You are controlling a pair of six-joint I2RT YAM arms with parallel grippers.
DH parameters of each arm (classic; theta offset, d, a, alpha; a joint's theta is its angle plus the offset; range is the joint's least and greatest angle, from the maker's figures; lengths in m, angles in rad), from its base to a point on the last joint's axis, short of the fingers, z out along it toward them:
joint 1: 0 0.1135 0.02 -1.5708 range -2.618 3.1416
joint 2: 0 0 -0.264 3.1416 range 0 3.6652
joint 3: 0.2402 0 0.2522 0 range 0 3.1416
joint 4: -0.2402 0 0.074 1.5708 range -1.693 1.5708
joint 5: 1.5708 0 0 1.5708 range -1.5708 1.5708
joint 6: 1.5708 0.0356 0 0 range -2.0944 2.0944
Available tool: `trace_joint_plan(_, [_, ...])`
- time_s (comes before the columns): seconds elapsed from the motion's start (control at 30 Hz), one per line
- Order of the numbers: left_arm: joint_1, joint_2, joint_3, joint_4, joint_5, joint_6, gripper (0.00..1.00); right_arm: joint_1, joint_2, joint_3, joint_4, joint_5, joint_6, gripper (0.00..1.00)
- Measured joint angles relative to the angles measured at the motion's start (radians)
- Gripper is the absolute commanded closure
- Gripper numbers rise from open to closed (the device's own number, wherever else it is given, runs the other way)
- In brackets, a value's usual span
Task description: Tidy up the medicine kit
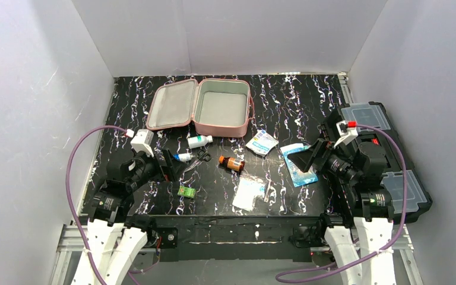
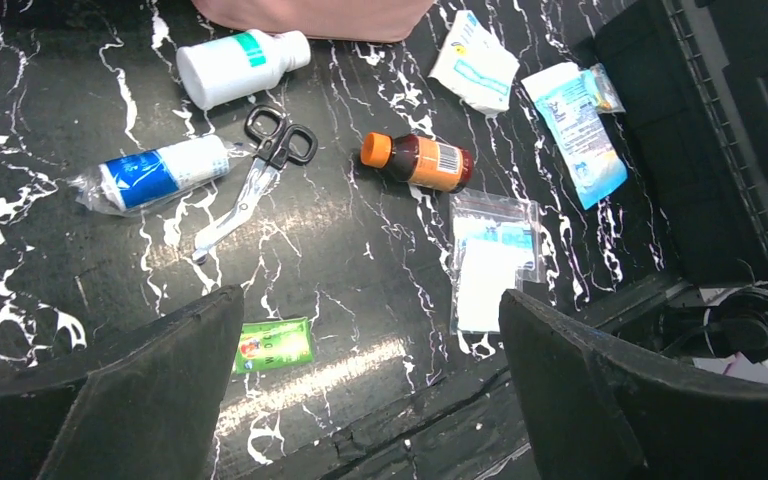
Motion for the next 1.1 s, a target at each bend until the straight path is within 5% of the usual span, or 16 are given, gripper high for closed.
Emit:
trace_joint_plan(0.37, [0.0,0.003,0.014,-0.014,-0.137,-0.045,0.01,0.106,0.086,0.005,0.027,0.038,-0.011,0.0])
trace_joint_plan(0.87, [0.0,0.026,0.021,-0.058,-0.185,-0.012,0.01,0.475,0.3,0.144,0.041,0.367,0.015,0.0])
trace_joint_plan(1.1, [0.0,0.017,0.017,-0.057,-0.192,-0.012,0.01,0.602,0.528,0.33,0.009,0.563,0.048,0.0])
